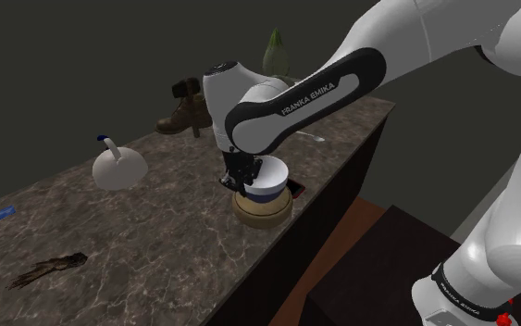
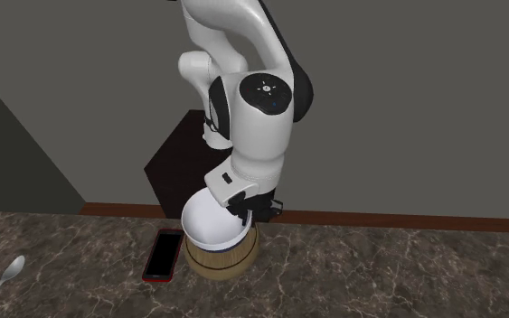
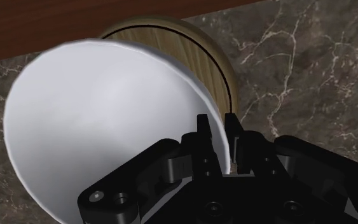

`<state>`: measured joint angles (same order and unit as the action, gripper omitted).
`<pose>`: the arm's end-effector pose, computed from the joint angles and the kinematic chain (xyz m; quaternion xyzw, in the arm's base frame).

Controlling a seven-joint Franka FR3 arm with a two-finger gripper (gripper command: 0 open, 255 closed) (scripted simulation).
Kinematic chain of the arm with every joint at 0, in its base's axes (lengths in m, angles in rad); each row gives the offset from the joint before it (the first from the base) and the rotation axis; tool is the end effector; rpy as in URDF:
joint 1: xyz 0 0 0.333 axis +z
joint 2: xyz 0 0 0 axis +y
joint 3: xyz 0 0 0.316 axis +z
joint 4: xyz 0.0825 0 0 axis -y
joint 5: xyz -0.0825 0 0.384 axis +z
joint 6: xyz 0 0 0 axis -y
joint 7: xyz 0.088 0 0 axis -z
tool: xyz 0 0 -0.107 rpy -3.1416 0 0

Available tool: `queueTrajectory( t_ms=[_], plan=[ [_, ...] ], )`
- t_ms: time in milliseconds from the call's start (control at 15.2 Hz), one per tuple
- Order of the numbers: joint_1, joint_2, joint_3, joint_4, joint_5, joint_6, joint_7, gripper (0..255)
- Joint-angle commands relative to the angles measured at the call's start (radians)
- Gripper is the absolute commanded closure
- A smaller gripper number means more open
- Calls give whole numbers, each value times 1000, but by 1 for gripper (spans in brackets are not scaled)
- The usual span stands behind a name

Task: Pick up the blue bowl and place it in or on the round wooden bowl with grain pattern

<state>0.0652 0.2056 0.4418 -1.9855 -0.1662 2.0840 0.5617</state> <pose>0.5161 0.2685 0.3646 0.9987 0.0144 -0.0225 0.0443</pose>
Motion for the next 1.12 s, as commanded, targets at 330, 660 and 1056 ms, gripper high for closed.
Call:
queueTrajectory(
  t_ms=[330, 660, 1056],
  plan=[
    [0, 2, 0, 1, -1, 0, 0, 0],
    [-1, -12, 3, 19, 8, -30, -5, 0],
    [-1, -41, 8, 81, 28, -117, -18, 0]
  ],
)
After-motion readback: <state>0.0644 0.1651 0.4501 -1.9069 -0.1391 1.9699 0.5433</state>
